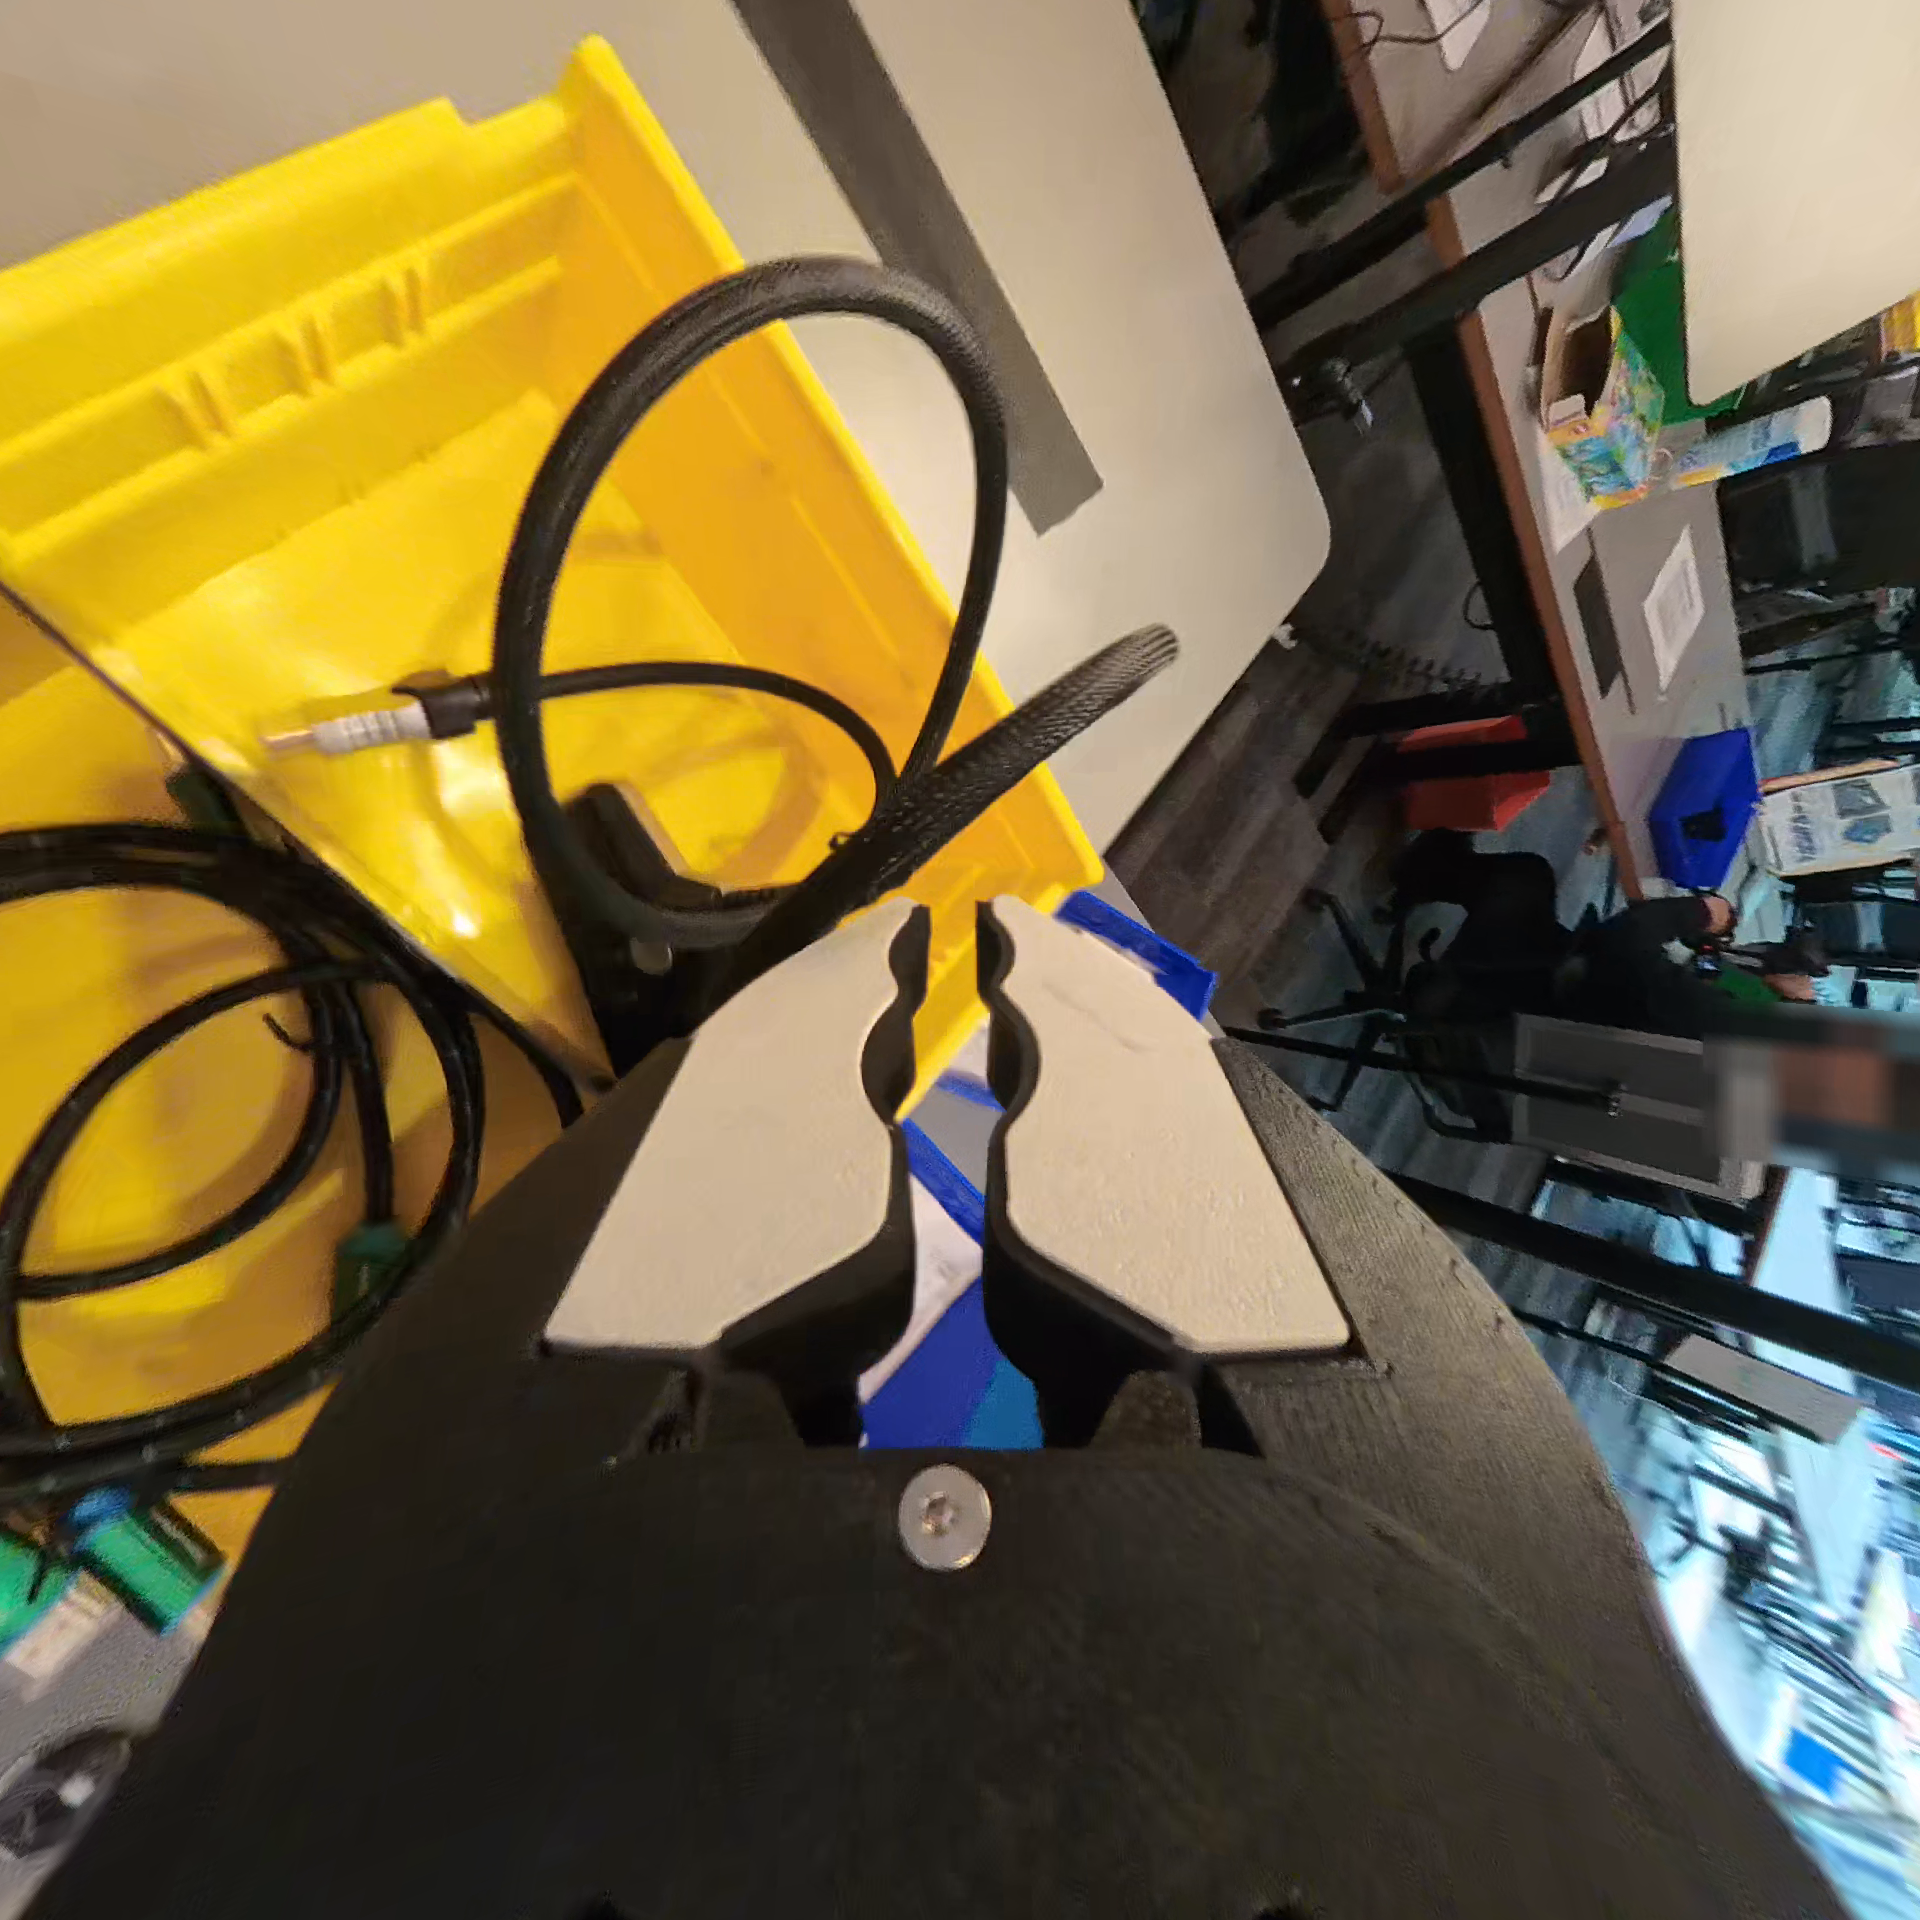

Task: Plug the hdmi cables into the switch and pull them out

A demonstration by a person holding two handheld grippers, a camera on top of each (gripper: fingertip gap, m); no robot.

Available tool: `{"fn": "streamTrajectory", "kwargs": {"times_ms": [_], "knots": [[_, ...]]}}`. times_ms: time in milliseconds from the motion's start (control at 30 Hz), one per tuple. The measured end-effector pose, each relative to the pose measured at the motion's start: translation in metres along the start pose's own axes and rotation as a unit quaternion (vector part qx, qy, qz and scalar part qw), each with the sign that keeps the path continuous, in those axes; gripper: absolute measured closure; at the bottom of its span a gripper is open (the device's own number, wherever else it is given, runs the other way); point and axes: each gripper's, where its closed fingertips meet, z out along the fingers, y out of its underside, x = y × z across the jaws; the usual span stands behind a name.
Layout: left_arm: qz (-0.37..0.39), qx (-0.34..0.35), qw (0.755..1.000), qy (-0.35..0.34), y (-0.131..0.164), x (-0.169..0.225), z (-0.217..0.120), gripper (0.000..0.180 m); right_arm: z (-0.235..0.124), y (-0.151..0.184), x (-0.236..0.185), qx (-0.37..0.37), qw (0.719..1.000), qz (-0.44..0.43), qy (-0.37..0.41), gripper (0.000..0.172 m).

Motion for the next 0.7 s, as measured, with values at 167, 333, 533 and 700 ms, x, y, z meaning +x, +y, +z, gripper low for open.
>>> {"fn": "streamTrajectory", "kwargs": {"times_ms": [167, 333, 533, 700], "knots": [[-0.002, 0.006, 1.0, 0.004, -0.002, 0.001, -0.001, 0.151, 0.047, 0.016, -0.04, -0.06, 0.996, -0.038, -0.047, 0.17], [0.001, 0.007, 1.0, -0.001, -0.001, 0.001, -0.002, 0.151, 0.044, 0.033, -0.034, -0.092, 0.995, -0.029, 0.004, 0.164], [0.089, 0.029, 0.995, -0.048, -0.007, 0.001, -0.003, 0.151, -0.015, 0.078, -0.027, -0.135, 0.988, 0.044, 0.062, 0.148], [0.322, 0.119, 0.932, -0.114, -0.039, 0.021, -0.015, 0.154, -0.059, 0.067, -0.084, -0.05, 0.987, 0.148, 0.032, 0.144]]}}
